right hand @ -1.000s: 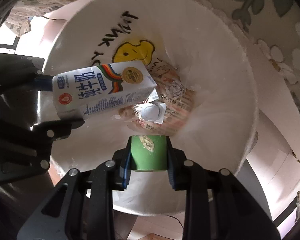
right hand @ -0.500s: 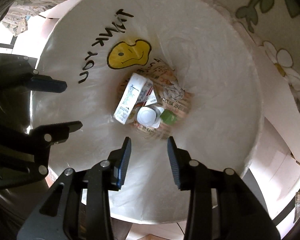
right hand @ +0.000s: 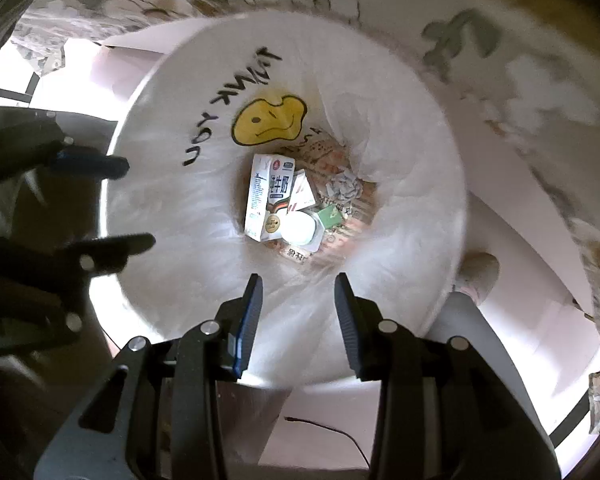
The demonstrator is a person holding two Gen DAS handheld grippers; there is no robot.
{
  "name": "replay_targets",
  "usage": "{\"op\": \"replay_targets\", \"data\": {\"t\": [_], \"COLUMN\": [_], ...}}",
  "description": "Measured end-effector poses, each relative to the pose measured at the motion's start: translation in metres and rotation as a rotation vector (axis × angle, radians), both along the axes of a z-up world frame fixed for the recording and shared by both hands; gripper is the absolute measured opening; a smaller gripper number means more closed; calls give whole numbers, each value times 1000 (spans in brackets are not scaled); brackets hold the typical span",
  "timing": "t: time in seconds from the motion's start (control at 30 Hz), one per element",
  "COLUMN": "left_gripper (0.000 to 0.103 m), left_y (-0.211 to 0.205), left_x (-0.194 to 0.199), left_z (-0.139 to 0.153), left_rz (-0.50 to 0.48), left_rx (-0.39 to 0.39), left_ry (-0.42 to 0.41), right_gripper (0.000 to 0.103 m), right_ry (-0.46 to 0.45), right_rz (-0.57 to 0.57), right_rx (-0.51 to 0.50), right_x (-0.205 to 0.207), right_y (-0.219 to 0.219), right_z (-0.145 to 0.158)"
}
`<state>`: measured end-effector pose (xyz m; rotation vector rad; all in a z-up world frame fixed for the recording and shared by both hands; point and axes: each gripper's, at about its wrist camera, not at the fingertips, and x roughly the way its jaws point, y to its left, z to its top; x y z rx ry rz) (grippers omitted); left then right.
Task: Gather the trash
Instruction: 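Move both open tools back toward the black cylinder and green piece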
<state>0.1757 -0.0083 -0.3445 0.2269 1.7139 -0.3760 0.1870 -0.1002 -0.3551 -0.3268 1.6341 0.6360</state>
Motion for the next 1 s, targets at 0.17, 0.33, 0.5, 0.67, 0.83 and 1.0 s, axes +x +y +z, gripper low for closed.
{"op": "replay_targets", "data": {"t": [0.17, 0.33, 0.5, 0.67, 0.83, 1.0], "left_gripper": [58, 70, 79, 84, 85, 86], "left_y": [-2, 2, 9, 14, 25, 32], "left_x": [-8, -5, 9, 35, 87, 175], "left_z": [59, 124, 194, 252, 296, 306], "left_rz": [-52, -62, -43, -50, -32, -37], "left_rx": [2, -1, -15, 14, 10, 47], "left_ry": [-104, -217, -353, -468, -544, -621], "right_gripper": [39, 39, 54, 62, 65, 65], "right_ry": [-62, -153, -246, -337, -416, -482], "right_rz": [14, 33, 18, -20, -72, -107], "right_rx": [23, 51, 73, 98, 165, 195], "right_x": [-9, -17, -15, 0, 40, 107], "right_y": [-10, -21, -31, -38, -46, -48], "right_z": [48, 112, 170, 233, 284, 303]}}
